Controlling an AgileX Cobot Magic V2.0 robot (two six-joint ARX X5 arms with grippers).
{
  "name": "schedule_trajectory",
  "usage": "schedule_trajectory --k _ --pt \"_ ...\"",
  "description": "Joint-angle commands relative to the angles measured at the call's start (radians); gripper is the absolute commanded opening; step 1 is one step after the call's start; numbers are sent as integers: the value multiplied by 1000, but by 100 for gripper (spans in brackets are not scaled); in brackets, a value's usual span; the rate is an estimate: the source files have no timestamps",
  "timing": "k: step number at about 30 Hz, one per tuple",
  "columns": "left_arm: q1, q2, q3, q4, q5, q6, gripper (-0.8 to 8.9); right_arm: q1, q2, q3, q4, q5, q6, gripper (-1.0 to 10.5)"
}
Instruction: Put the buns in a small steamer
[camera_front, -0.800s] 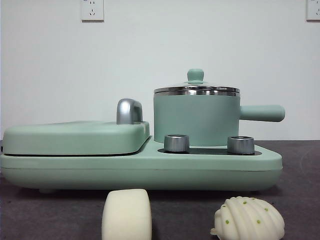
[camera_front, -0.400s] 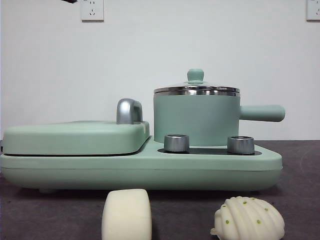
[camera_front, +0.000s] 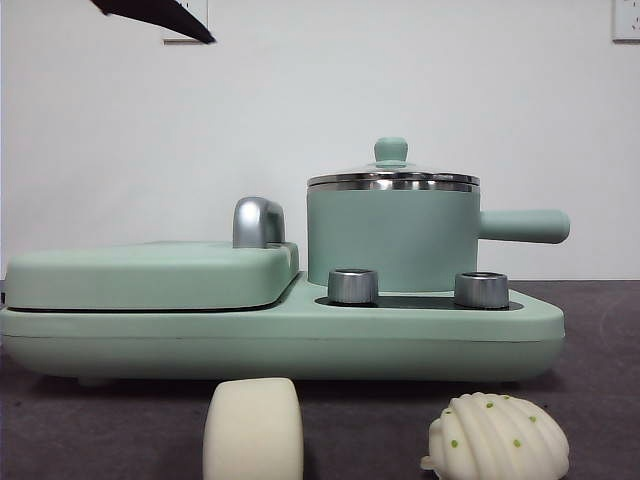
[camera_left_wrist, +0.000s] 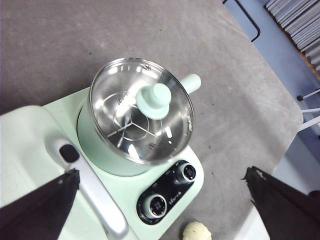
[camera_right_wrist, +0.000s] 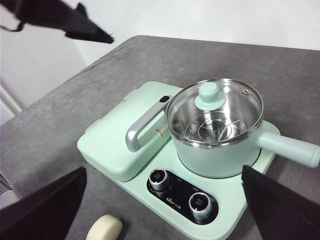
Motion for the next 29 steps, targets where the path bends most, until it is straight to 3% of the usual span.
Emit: schedule_trajectory --k 1,9,16,21,26,29 --pt "-24 90 124 -58 -31 22 559 4 5 15 -7 -1 11 495" --pt "-106 339 475 -245 -229 58 559 4 11 15 -16 -1 14 495" --pt "-179 533 709 -302 -240 51 558 4 39 15 -15 -2 29 495" --pt "-222 608 749 -297 -245 62 558 4 53 15 -15 -2 29 495" --pt "-269 657 749 -301 -370 124 553 4 56 15 -15 -3 28 495" --pt "-289 665 749 -280 -371 148 450 4 56 15 -16 -3 28 495"
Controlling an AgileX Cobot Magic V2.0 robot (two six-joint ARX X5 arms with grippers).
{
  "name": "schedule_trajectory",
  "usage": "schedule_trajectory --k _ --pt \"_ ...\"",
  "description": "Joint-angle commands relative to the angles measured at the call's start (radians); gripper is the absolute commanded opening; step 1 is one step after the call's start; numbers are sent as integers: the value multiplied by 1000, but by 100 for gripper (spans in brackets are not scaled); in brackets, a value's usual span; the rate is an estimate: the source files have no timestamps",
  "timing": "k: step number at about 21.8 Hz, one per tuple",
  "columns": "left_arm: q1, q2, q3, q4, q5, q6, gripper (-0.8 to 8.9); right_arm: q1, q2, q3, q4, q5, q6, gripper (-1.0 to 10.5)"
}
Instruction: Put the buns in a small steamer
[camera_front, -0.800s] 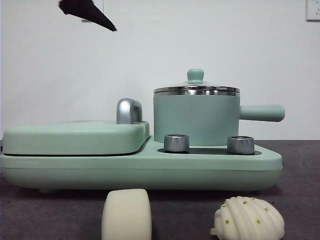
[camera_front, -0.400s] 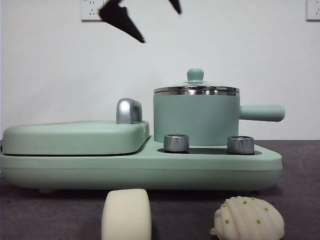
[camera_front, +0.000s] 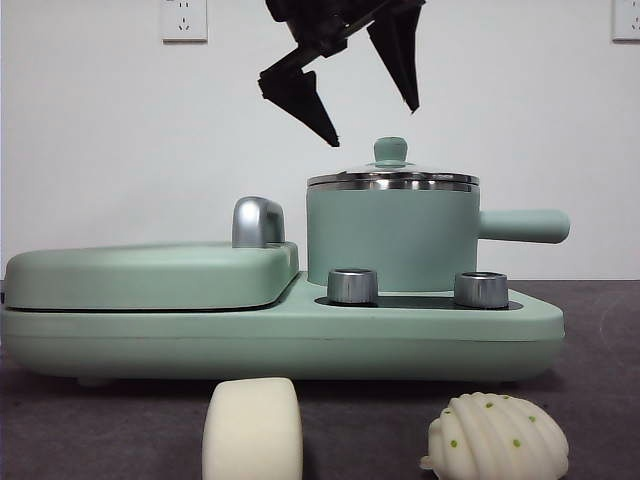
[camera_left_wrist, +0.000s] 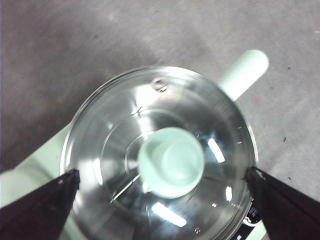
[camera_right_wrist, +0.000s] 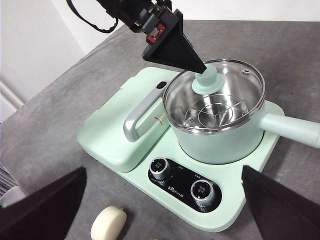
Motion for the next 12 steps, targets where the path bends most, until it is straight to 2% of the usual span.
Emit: schedule_trajectory --k 1,5,8,12 --pt "-22 27 37 11 -3 43 430 4 5 14 5 -3 11 495" --pt "-38 35 37 6 -18 49 424 4 5 15 6 -4 11 495" --pt "-48 50 37 6 -48 67 372 4 5 14 6 -5 11 495" --pt "-50 72 37 10 -48 67 360 4 5 14 6 -5 11 495"
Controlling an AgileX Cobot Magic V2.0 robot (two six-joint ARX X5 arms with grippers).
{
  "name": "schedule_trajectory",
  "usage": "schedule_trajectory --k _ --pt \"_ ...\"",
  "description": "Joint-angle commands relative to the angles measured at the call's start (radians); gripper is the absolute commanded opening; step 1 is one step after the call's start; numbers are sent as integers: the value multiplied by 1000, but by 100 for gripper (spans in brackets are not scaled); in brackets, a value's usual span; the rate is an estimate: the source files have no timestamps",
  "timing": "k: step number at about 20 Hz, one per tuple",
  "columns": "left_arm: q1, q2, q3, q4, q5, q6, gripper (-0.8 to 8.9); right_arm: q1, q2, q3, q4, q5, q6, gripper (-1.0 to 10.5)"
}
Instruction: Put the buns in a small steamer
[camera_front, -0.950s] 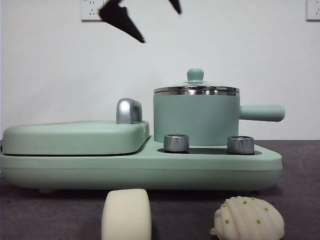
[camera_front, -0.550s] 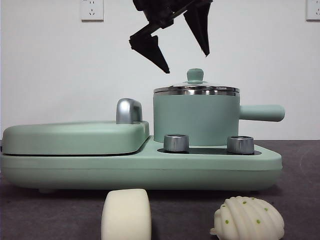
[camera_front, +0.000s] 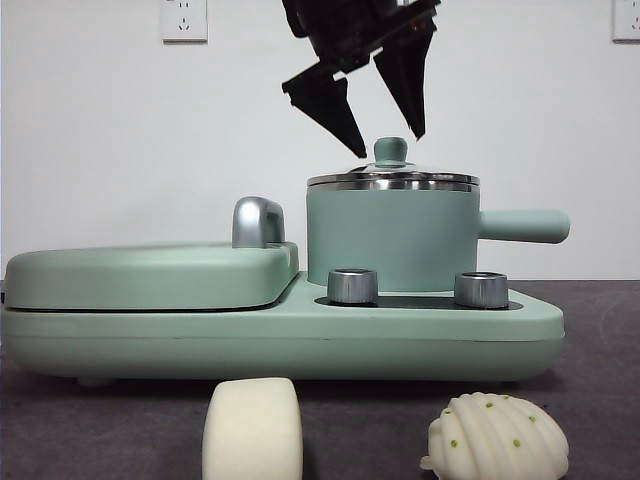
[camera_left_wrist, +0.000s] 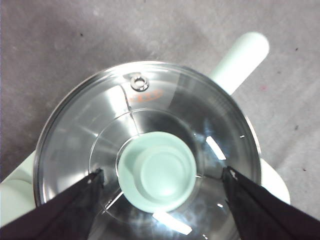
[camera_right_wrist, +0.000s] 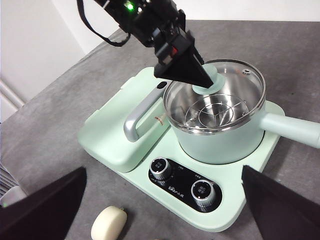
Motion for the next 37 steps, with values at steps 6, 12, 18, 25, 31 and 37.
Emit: schedule_trajectory --k 6,12,18,25,31,37 --pt "-8 38 34 10 -2 22 209 4 5 14 6 -3 11 495" --pt "-9 42 34 3 -1 25 209 4 5 14 6 -3 11 495" --pt "-8 47 34 8 -1 25 112 4 5 14 6 -3 11 495" --pt "-8 47 40 3 -1 24 58 4 5 14 6 -3 11 495" --pt "-7 45 132 -38 -1 24 58 4 5 14 6 -3 11 495" --pt "4 45 283 -116 -1 21 58 4 6 14 1 -64 12 495"
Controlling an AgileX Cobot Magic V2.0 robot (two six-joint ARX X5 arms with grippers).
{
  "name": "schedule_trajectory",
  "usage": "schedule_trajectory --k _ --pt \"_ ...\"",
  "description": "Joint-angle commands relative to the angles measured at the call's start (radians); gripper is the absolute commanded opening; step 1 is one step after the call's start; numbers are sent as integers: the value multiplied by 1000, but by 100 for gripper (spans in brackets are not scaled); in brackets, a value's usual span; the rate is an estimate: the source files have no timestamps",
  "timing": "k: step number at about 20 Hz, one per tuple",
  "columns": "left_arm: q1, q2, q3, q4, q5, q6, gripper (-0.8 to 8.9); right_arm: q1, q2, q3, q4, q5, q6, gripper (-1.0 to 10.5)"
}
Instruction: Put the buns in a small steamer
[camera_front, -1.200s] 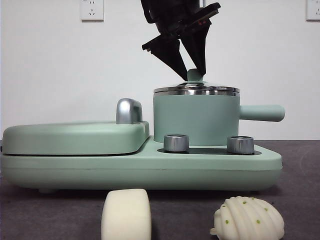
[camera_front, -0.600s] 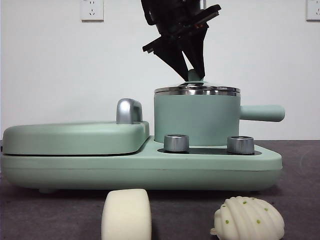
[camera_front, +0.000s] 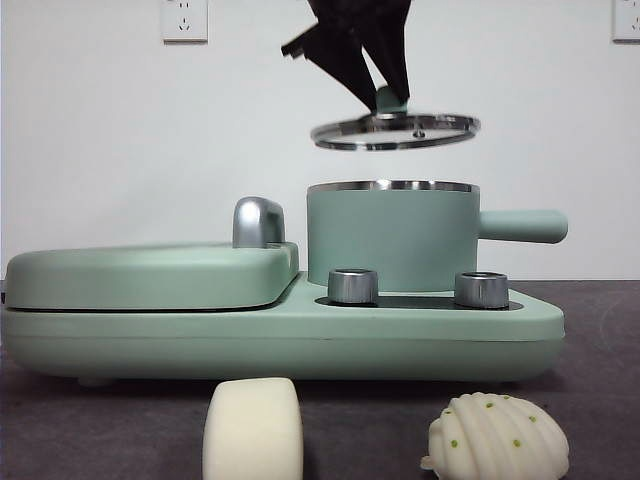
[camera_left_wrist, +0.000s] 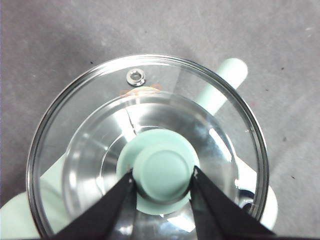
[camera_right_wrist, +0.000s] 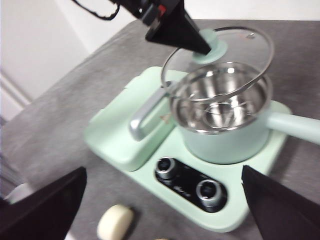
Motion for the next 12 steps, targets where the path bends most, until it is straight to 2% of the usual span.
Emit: schedule_trajectory --k 1,4,7,10,12 --pt "6 16 86 -10 1 3 58 4 8 15 2 -66 19 494" --pt "34 16 144 -34 1 3 58 8 24 15 -7 -84 60 493" --pt "77 16 183 -51 1 3 58 65 62 18 -8 -113 104 493" --pt "127 16 190 -55 1 2 58 203 135 38 -5 -72 153 491" --pt "163 16 190 -55 1 2 58 331 206 66 -3 16 181 486"
